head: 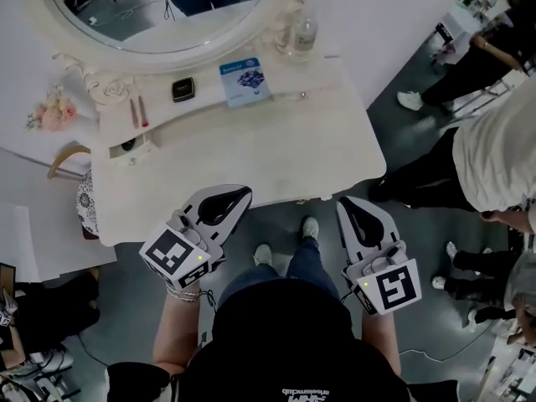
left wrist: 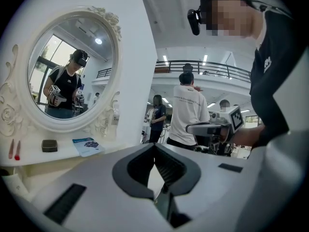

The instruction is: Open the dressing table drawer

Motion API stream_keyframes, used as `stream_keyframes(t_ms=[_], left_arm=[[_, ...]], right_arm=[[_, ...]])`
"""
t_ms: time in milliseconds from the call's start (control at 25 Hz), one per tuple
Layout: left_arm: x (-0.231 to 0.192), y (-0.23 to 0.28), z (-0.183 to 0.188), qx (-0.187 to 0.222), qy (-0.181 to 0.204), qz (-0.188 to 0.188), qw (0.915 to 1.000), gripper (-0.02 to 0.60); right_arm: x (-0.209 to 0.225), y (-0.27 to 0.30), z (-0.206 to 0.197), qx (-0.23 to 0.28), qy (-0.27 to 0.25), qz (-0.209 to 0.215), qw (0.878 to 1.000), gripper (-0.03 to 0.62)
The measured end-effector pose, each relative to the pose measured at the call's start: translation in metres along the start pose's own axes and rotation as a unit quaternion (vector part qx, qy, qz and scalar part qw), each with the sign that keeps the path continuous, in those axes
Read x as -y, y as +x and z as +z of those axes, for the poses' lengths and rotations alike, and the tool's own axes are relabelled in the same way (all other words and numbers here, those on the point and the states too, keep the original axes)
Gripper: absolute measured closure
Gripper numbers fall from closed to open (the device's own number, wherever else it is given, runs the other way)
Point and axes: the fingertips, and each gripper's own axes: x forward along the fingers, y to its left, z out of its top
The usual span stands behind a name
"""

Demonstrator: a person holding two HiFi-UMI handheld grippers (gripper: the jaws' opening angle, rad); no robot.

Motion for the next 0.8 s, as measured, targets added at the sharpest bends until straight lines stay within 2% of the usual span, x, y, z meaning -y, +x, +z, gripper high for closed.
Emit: stream_keyframes(t_ms=[280, 560, 800], left_arm=[[-0.010, 0.041, 0.007, 0.003, -0.004, 0.033, 0.9994, 0.565], [-0.014, 0.083, 0.014, 0.007, -0.006, 0.068, 0.9977, 0.565], [-0.013, 0.106, 0.022, 0.008, -0.009, 0.092, 0.9957, 0.565]], right_arm=[[0.044, 0.016, 0.003, -0.011, -0.010, 0.032, 0.999, 0.574], [0.086, 0.030, 0.000, 0.004, 0.007, 0.073, 0.997, 0.574], [0.116, 0.034, -0.009, -0.009, 0.009, 0.093, 0.996, 0.574]])
